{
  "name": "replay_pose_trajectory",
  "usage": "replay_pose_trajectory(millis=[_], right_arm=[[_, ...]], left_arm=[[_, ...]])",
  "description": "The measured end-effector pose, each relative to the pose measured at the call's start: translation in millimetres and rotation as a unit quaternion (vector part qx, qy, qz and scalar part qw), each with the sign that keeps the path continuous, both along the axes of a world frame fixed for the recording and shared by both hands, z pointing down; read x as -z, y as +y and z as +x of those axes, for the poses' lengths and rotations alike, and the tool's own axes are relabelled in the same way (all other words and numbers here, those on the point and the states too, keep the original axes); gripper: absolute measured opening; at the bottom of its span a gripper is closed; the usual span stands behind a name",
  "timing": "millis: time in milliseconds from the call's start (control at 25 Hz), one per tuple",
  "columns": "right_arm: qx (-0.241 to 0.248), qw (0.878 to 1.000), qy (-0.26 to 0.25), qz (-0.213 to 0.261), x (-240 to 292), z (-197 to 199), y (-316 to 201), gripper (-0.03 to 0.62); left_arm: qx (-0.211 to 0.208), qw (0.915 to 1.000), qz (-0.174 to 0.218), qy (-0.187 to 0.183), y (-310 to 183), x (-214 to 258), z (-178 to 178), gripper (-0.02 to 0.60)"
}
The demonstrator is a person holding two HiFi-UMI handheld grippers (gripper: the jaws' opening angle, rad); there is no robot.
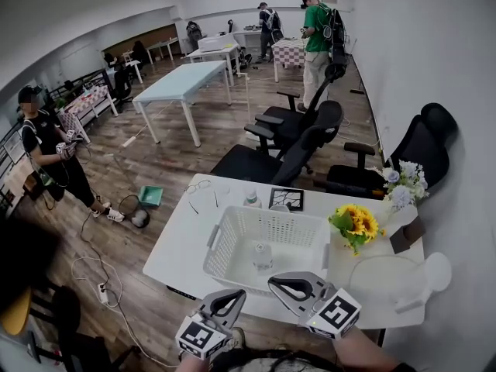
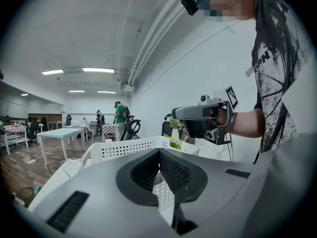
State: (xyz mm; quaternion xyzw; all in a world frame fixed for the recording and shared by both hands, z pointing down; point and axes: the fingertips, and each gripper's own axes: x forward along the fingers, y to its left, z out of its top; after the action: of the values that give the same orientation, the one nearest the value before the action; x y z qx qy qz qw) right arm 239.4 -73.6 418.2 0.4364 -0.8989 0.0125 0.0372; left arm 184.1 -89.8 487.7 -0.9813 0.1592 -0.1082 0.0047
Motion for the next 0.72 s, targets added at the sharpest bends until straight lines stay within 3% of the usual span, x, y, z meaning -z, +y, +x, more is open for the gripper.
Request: replay_pose_trajectory(millis=[320, 600, 720], right_arm=[[-0.029, 0.998, 0.046, -0.025, -4.5, -6.5, -56.3, 0.023], [-0.065, 0.991, 0.094, -0.075, -36.0, 8.4, -95.3, 0.028], [-0.078, 0.985, 0.107, -0.106, -56.8, 16.5, -110.1, 0.093]], left_arm=[[-0.028, 0.9995, -0.006, 0.017, -33.5, 6.2, -17.6, 0.011], [-0.030, 0.9984, -0.032, 0.036, -55.8, -4.5, -39.0, 0.011], [-0.019, 0.9974, -0.050, 0.047, -65.3, -11.8, -52.9, 0.011]])
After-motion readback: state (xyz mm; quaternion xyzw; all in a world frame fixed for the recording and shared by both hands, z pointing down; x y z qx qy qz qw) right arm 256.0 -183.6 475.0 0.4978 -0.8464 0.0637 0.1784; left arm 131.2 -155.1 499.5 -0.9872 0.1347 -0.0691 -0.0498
